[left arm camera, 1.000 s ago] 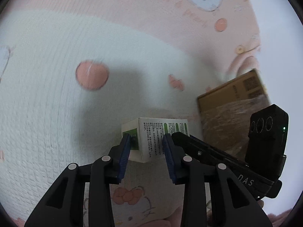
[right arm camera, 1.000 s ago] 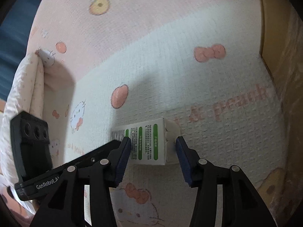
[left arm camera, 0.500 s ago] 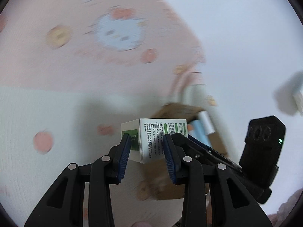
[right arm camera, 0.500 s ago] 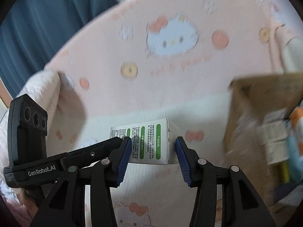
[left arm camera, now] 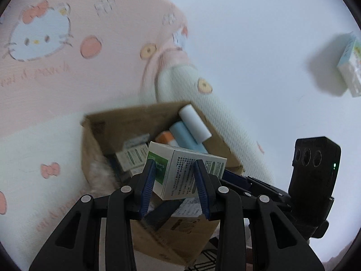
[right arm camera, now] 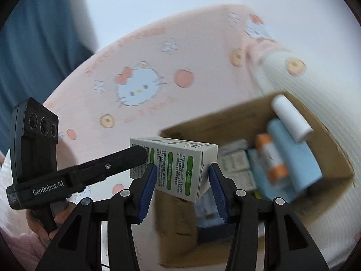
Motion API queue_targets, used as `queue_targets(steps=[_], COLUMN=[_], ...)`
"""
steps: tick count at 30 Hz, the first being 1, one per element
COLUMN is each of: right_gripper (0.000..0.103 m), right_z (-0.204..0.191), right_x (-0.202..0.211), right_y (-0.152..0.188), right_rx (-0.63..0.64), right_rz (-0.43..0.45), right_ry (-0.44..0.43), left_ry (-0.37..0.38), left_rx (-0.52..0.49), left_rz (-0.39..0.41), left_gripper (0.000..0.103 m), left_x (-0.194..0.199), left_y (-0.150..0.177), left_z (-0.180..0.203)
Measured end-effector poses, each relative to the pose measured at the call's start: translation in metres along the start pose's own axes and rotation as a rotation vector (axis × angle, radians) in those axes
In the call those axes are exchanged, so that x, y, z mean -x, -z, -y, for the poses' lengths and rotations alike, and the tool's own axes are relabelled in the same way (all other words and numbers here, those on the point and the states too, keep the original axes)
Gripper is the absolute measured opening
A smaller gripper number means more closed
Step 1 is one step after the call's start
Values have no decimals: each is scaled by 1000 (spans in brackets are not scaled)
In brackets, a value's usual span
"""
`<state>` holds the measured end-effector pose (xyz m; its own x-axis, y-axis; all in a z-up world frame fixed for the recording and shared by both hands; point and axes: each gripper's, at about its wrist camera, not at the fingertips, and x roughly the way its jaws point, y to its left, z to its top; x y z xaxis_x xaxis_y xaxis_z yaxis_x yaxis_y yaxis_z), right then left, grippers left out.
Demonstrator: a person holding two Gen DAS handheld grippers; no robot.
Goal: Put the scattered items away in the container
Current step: 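Carry the medicine box with the left gripper over the cardboard box, then lower the medicine box onto the stacked boxes and open the left gripper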
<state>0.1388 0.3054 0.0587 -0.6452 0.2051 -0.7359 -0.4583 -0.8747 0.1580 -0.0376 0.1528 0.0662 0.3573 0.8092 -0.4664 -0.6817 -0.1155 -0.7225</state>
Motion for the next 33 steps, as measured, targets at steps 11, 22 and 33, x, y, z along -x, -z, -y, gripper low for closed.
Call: queue_targets(steps=[11, 22, 33], right_gripper=[47, 64, 56], right_z=[63, 86, 85], right_x=[-19, -34, -47], right_y=[-6, 2, -7], right_rx=[-75, -20, 8], right_rz=[-144, -275, -349], right_ry=[45, 268, 291], left_ry=[74, 35, -232], left_rx=[89, 45, -144], left_rz=[-190, -259, -561], left_gripper=[37, 38, 36], left_x=[-57, -64, -103], left_y=[11, 6, 5], left_z=[-3, -3, 14])
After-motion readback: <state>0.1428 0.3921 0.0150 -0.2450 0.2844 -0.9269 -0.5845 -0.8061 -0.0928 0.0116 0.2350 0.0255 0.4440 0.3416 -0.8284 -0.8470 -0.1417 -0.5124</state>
